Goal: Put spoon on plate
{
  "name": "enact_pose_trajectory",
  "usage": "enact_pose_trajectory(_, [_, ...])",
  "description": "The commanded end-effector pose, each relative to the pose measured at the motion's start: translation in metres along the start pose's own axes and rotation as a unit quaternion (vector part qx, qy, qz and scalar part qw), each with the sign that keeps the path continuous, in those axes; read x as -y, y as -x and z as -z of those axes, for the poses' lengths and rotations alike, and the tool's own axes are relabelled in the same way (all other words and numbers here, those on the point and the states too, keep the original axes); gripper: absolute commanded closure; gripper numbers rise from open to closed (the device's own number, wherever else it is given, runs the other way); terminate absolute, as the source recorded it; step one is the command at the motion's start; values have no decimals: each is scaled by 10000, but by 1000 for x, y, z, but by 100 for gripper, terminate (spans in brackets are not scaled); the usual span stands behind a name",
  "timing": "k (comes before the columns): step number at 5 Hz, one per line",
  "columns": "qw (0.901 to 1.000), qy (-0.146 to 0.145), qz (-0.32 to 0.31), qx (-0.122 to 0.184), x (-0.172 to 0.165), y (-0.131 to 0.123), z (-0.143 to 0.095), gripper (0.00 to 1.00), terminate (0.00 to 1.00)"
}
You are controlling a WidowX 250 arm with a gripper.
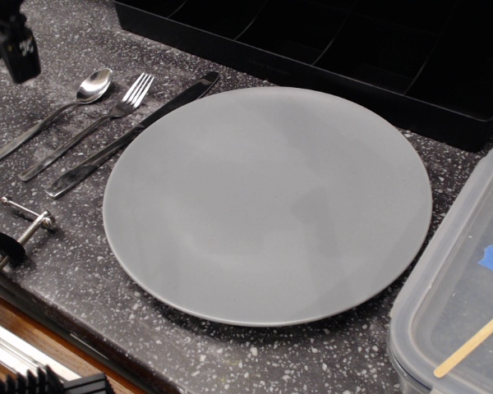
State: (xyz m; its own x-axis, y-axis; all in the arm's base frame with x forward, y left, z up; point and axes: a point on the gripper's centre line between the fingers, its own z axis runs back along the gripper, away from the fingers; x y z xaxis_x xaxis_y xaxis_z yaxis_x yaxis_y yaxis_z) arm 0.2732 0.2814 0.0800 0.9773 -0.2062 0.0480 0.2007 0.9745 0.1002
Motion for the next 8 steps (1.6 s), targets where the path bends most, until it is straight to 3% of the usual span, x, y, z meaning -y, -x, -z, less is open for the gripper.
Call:
enact_pose_trajectory(1, [10000,49,-29,-64,-7,-1,11,0,0])
enact_pose_trajectory(4, [9983,425,-207,326,4,-25,19,0,0])
enact_pose_trajectory(7, [9980,288,-232,510,18,-29,34,0,0])
enact_pose_trajectory(8, [9980,231,-329,489,14,-28,37,100,0])
